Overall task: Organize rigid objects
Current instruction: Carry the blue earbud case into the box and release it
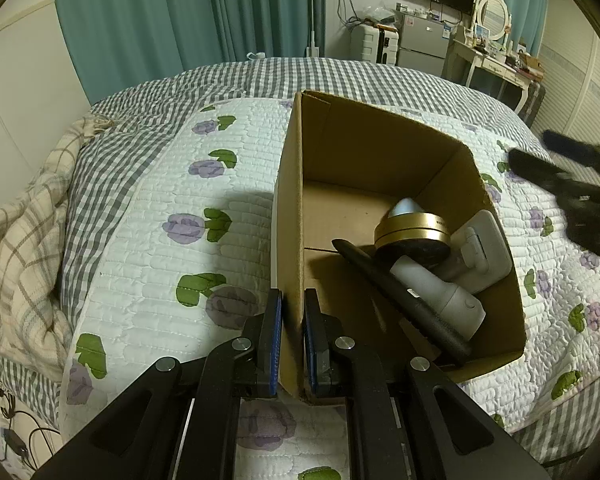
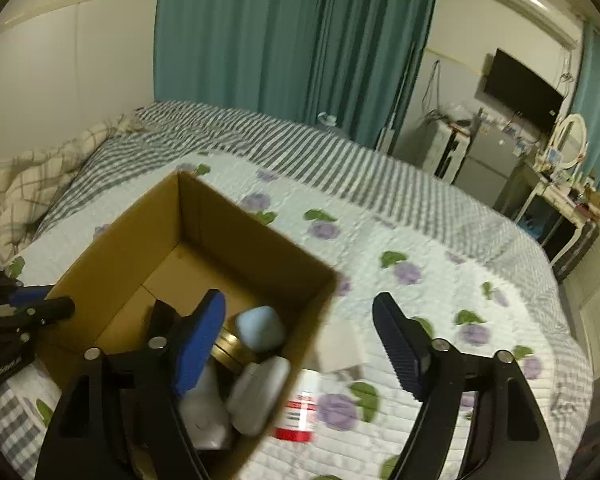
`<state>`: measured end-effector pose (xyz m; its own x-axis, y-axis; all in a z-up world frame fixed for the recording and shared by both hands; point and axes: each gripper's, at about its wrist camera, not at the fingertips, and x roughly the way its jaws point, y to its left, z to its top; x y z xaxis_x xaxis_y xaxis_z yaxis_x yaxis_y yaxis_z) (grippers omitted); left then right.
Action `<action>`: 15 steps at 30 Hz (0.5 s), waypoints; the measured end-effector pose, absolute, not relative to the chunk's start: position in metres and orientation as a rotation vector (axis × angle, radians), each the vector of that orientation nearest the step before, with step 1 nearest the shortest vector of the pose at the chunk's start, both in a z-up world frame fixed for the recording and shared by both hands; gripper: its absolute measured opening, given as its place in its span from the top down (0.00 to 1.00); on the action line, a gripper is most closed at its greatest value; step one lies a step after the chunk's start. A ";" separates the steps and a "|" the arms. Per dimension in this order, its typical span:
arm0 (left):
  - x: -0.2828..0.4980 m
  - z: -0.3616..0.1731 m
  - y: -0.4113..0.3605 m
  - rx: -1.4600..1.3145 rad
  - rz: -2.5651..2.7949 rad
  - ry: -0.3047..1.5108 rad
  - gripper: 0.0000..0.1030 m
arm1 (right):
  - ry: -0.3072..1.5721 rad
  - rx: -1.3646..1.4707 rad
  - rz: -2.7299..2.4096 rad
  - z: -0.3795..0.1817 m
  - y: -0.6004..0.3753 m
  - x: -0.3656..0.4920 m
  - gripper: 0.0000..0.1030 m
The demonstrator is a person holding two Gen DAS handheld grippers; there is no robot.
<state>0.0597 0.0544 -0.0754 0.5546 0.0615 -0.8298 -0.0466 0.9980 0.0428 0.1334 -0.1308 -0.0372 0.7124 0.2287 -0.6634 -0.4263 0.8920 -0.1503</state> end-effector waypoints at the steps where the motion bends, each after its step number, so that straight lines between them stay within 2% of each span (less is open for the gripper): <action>1: 0.060 -0.076 0.054 0.016 0.064 0.981 0.91 | 0.680 -0.305 0.367 -0.031 -0.137 0.130 0.23; 10: 0.059 -0.075 0.054 0.021 0.068 0.982 0.91 | 0.614 -0.312 0.286 0.009 -0.203 0.112 0.20; 15: 0.059 -0.074 0.055 0.023 0.069 0.981 0.91 | 0.648 -0.291 0.267 -0.010 -0.224 0.110 0.20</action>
